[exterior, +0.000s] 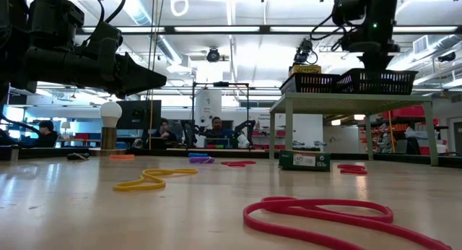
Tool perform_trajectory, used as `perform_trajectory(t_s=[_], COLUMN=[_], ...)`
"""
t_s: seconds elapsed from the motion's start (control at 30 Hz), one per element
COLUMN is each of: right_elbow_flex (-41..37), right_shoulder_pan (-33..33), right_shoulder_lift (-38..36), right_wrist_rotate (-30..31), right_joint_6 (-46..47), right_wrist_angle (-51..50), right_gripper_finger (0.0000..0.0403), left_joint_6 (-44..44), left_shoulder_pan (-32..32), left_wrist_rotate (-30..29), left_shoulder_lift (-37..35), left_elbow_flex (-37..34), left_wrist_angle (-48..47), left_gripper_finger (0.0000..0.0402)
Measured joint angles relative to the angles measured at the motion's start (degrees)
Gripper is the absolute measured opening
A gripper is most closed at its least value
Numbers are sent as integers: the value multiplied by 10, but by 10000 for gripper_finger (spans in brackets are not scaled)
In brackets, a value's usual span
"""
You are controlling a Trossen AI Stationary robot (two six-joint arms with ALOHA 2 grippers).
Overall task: Pick & Place Office Desk Supplies
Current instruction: Put the green spring keychain into the bottom right black bin on the shelf, then put the red rubber band into the top right black bin on the shelf
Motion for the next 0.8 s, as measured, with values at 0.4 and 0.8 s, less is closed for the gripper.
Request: perform_trajectory(t_s=[0.4, 0.8], right_elbow_flex=[71, -143], right_shoulder_pan=[36, 285], right_shoulder_lift=[-76, -278], right_wrist_rotate=[-9, 34], right_joint_6=[31, 155], right_wrist_angle=[-34, 166], right_gripper_finger=[186, 17], left_joint_6=[-4, -4], left_shoulder_pan=[1, 13], left_wrist_rotate=[18, -7], left_shoulder_lift=[0, 0], left_elbow_flex=[0, 63], left_wrist_angle=[2, -2], left_gripper_finger=[104, 104])
